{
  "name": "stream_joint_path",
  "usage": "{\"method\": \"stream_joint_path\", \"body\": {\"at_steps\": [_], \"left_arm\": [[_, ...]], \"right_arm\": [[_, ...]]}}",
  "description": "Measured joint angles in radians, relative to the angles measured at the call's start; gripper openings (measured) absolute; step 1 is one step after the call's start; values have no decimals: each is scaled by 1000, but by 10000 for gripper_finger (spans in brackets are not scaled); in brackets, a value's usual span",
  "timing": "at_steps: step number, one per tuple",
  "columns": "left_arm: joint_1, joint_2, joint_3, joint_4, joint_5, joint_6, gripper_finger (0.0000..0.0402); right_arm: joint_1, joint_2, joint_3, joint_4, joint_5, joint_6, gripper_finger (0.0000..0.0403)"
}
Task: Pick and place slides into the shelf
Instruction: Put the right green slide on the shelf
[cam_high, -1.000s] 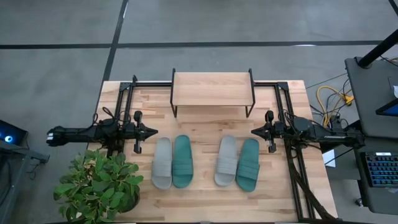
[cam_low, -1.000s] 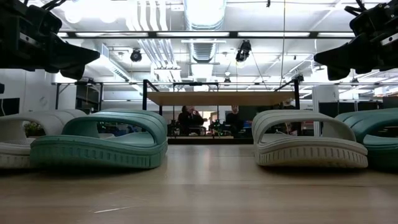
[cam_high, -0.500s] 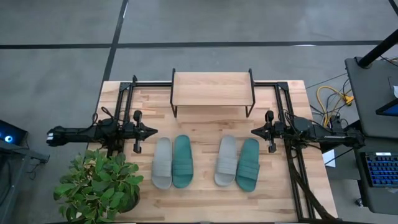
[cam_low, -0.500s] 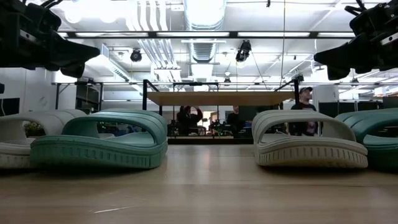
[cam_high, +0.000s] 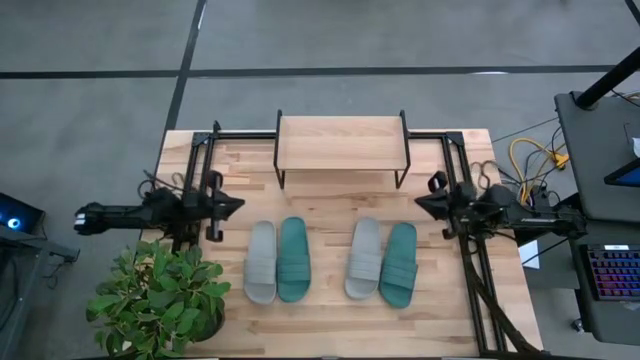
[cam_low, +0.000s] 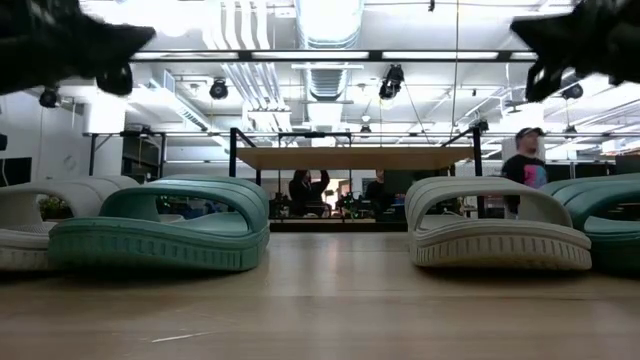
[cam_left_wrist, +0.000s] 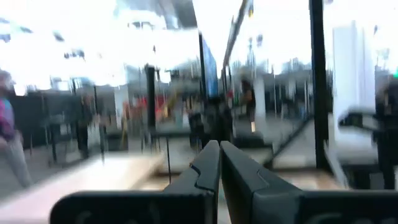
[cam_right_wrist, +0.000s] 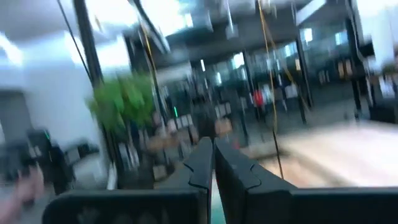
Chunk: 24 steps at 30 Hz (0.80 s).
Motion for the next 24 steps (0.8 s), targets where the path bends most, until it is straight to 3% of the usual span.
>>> {"method": "stream_joint_path", "body": {"at_steps": [4, 9, 17, 20, 24], "left_arm": [[0, 31, 9, 71, 3, 26, 15], [0, 110, 62, 75, 29, 29, 81], [0, 290, 165, 101, 50, -5, 190], [0, 346, 209, 97, 56, -7, 205], [0, 388, 244, 100, 77, -7, 208]], "right_arm": [[0, 27, 0, 94, -39, -40, 9], [3, 99, 30, 99, -77, -71, 22], [59, 381, 210, 90, -90, -185, 82], [75, 501, 327, 16, -91, -255, 109], [79, 626, 524, -238, -90, -295, 138]]}}
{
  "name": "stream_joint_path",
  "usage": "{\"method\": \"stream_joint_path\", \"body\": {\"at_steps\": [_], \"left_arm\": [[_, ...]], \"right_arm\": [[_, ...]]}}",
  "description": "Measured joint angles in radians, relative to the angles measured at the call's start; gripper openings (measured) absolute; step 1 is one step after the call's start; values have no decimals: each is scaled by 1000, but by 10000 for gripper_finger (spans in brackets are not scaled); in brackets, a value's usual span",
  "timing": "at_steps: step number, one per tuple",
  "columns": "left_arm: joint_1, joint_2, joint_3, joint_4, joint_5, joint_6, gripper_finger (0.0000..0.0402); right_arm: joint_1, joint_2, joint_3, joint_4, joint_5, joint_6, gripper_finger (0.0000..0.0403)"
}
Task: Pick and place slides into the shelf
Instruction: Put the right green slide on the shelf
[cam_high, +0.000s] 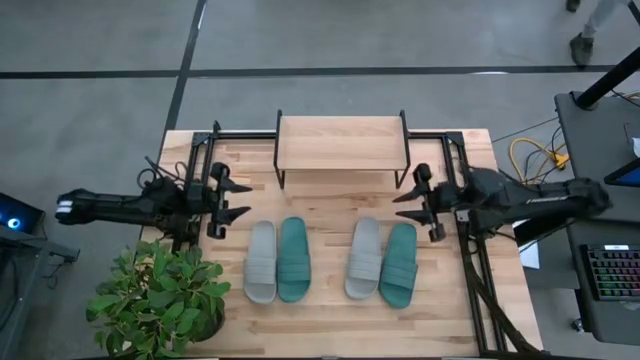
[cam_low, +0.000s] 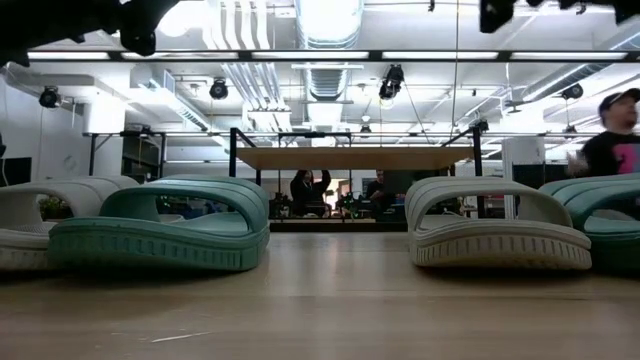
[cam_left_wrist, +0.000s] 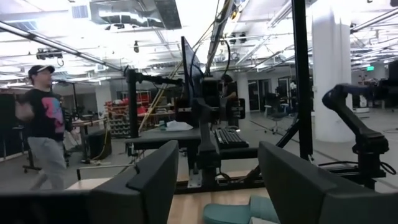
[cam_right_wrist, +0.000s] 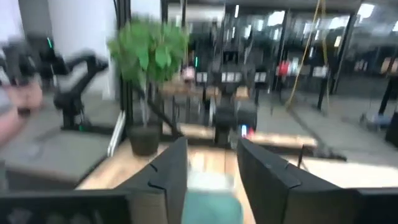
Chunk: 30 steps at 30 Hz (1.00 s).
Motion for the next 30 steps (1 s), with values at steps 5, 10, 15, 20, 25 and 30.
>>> {"method": "stream_joint_path", "body": {"at_steps": [5, 10, 15, 20, 25, 30], "left_arm": [[0, 14, 9, -3, 5, 0, 208], [0, 1, 9, -3, 6, 0, 208], [0, -5, 9, -2, 6, 0, 208], [0, -5, 9, -3, 7, 0, 208], [0, -5, 9, -3, 7, 2, 208], [0, -5, 9, -4, 6, 2, 208]], "right_arm": [[0, 133, 252, -379, 3, 66, 161], [0, 255, 439, -658, 4, 191, 165], [14, 352, 544, -839, 4, 261, 163], [88, 415, 585, -867, 3, 292, 162], [201, 449, 621, -870, 35, 375, 160], [337, 459, 641, -888, 156, 470, 159]]}}
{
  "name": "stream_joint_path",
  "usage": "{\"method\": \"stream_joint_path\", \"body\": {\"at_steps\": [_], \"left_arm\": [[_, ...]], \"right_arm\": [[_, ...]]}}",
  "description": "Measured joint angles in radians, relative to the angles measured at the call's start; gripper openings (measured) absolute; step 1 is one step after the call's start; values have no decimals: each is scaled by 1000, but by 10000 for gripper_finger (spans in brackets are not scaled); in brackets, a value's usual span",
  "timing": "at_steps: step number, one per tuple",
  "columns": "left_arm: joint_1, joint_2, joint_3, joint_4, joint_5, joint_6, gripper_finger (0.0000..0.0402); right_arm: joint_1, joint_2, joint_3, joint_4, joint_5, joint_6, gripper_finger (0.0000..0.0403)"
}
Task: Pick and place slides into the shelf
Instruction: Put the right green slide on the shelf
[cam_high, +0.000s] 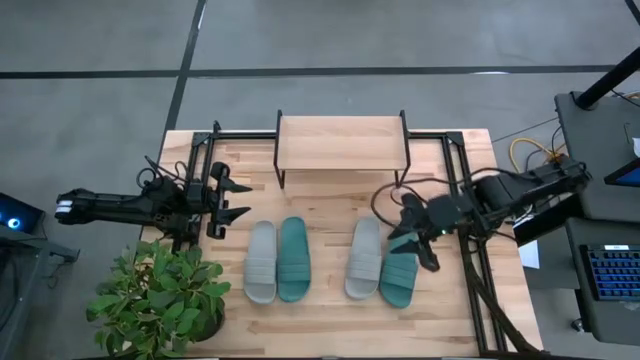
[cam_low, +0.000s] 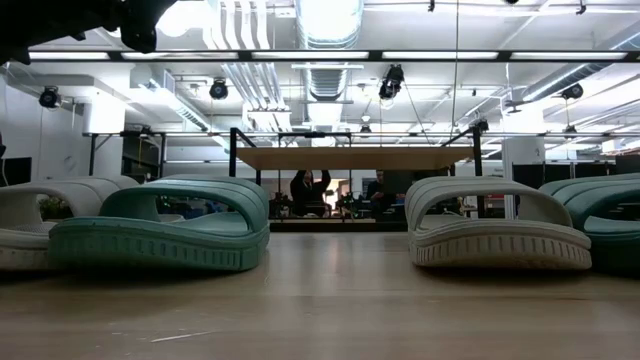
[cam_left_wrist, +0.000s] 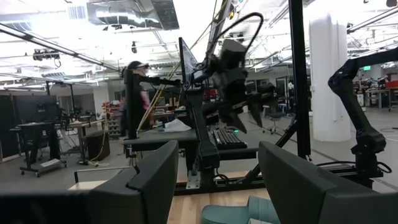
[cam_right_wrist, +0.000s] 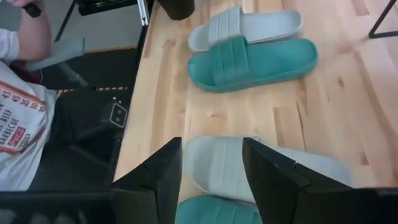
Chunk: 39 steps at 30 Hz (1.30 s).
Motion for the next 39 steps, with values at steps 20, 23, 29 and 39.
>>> {"method": "stream_joint_path", "body": {"at_steps": [20, 23, 29, 39], "left_arm": [[0, 22, 0, 0, -1, 1, 208], [0, 39, -1, 0, -1, 1, 208], [0, 71, -1, 0, -1, 1, 208], [0, 118, -1, 0, -1, 1, 208]], "right_arm": [[399, 151, -16, -8, 328, 363, 154], [420, 212, -16, -29, 327, 413, 153], [433, 347, 4, -232, 320, 617, 151], [443, 581, 118, -382, 319, 699, 146]]}}
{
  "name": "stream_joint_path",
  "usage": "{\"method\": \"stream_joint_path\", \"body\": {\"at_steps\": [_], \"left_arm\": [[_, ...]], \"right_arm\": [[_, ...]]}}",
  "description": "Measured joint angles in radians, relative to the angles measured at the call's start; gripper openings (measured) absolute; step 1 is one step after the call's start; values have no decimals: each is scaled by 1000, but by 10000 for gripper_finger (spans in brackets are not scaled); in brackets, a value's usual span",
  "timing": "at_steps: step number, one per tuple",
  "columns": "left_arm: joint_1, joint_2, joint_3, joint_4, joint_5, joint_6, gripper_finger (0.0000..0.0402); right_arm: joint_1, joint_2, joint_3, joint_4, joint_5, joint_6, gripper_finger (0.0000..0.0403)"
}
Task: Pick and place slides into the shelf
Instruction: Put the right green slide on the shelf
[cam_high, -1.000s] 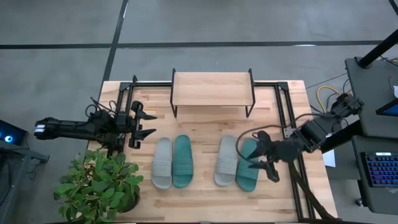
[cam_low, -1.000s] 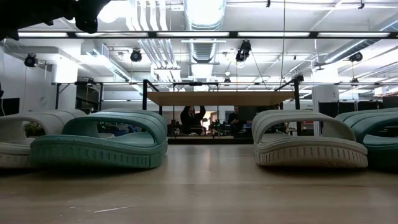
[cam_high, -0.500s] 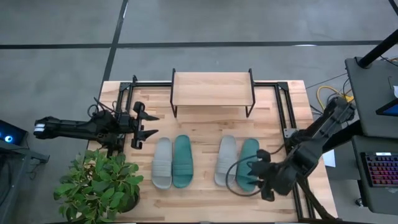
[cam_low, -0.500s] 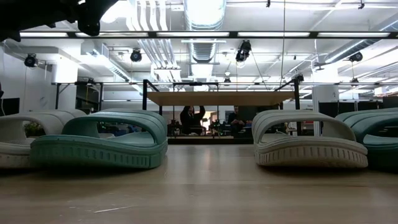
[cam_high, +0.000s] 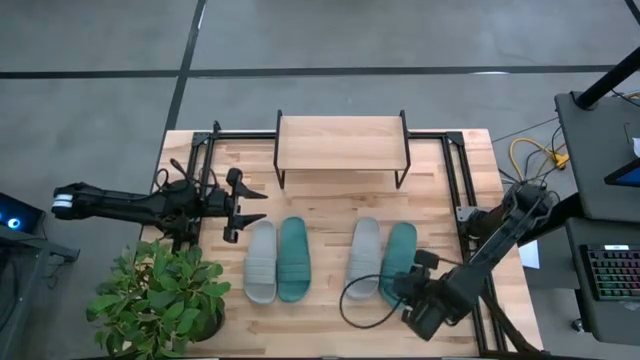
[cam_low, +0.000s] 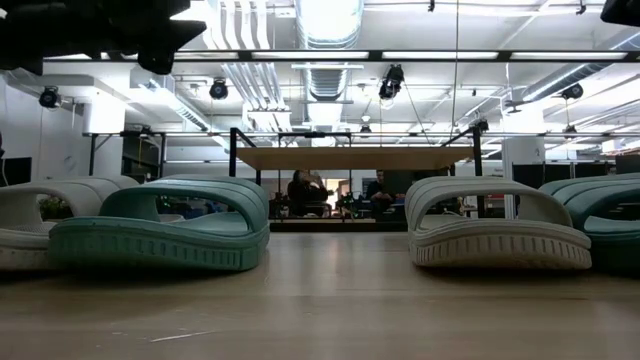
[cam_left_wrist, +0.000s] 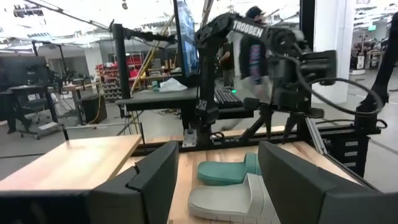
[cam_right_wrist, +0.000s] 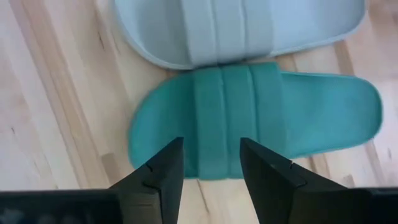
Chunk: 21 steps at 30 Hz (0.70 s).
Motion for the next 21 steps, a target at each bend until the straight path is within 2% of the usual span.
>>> {"method": "stream_joint_path", "body": {"at_steps": [12, 21], "left_arm": [[0, 4, 4, 77, 0, 1, 208], [0, 8, 3, 78, 0, 1, 208]], "right_arm": [[3, 299, 253, -293, 7, -7, 141], [5, 439, 320, -330, 3, -63, 138]]}}
